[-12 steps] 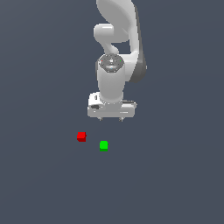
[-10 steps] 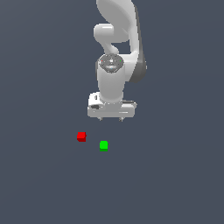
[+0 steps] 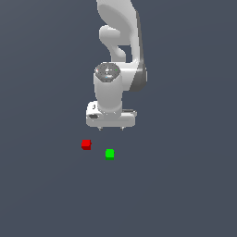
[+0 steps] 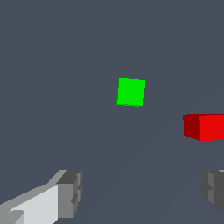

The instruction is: Stack the red cube on top of the green cube.

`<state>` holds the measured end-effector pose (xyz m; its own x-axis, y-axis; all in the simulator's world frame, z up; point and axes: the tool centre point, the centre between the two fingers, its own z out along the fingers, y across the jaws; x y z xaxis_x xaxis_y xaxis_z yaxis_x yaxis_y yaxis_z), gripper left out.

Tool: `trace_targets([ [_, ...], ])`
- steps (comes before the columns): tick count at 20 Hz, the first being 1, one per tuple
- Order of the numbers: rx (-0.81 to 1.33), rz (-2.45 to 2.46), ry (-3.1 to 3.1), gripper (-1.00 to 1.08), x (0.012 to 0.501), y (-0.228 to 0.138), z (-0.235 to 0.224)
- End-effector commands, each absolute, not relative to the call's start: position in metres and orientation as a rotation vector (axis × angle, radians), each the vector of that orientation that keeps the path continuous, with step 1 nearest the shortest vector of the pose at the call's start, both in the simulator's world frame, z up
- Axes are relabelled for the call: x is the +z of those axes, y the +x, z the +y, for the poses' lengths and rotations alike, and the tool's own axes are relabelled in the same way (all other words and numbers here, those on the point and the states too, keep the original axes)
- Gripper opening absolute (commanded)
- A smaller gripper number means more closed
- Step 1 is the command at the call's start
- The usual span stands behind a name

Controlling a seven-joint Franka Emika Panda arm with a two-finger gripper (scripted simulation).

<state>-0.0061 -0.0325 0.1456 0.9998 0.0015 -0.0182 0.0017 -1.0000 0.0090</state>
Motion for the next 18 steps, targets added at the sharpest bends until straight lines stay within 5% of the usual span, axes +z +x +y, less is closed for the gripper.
trace_targets([
  [1,-0.026,0.01,3.133,1.0,0.137,-0.005,-0.049],
  [18,-0.001,0.079,3.14,1.0,0.073,0.012,-0.165],
])
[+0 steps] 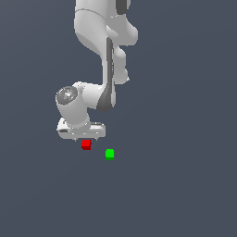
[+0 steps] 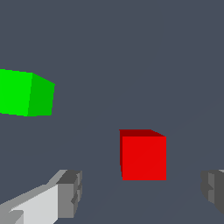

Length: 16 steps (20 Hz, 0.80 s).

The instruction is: Stack the red cube on top of the green cube.

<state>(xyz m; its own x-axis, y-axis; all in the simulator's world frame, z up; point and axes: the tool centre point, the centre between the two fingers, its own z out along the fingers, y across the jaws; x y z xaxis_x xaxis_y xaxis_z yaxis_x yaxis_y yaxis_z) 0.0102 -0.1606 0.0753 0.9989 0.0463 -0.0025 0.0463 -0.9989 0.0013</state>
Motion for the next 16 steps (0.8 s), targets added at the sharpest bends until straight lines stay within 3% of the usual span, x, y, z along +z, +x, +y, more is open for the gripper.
trace_targets([
  [1,0.0,0.08,3.14,1.0,0.071,0.013,-0.167],
  [16,0.0,0.081,3.141,1.0,0.037,0.013,-0.17],
])
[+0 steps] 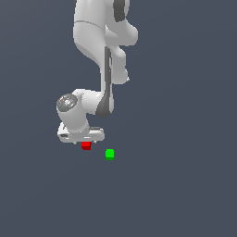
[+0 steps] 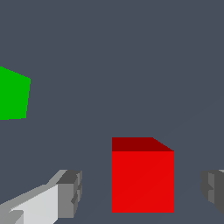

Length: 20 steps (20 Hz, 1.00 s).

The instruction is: Stack the red cube on top of the green cube.

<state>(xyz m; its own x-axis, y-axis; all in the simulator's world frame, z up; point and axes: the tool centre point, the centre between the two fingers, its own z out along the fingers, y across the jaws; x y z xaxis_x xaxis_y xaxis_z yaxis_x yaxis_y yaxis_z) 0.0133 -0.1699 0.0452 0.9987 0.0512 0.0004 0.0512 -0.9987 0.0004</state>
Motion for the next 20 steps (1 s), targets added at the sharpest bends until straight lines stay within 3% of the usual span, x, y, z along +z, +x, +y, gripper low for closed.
trace_targets([
  [1,0.0,0.081,3.141,1.0,0.032,0.013,-0.17],
  [8,0.0,0.082,3.141,1.0,0.02,0.014,-0.17],
  [9,0.0,0.082,3.141,-1.0,0.02,0.014,-0.17],
  [20,0.0,0.082,3.141,-1.0,0.021,0.014,-0.17],
])
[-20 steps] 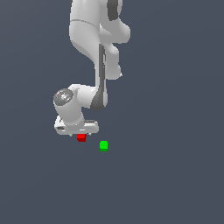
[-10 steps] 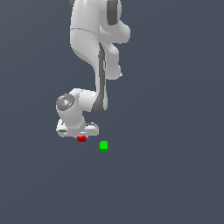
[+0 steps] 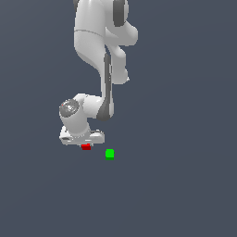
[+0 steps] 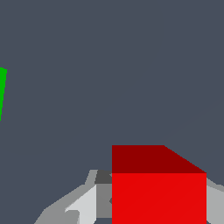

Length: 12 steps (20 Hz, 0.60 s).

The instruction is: Stack the red cube on top of the green cube.

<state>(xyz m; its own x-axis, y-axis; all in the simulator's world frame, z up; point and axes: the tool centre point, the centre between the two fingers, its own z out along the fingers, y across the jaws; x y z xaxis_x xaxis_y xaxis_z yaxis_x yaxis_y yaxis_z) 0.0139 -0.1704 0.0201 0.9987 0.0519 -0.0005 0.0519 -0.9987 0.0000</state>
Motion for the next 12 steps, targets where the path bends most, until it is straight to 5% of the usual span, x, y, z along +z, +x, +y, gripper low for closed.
trace_targets([
  [1,0.0,-0.082,-3.14,-1.0,0.021,0.014,-0.17],
  [12,0.0,-0.082,-3.14,-1.0,0.074,0.013,-0.17],
])
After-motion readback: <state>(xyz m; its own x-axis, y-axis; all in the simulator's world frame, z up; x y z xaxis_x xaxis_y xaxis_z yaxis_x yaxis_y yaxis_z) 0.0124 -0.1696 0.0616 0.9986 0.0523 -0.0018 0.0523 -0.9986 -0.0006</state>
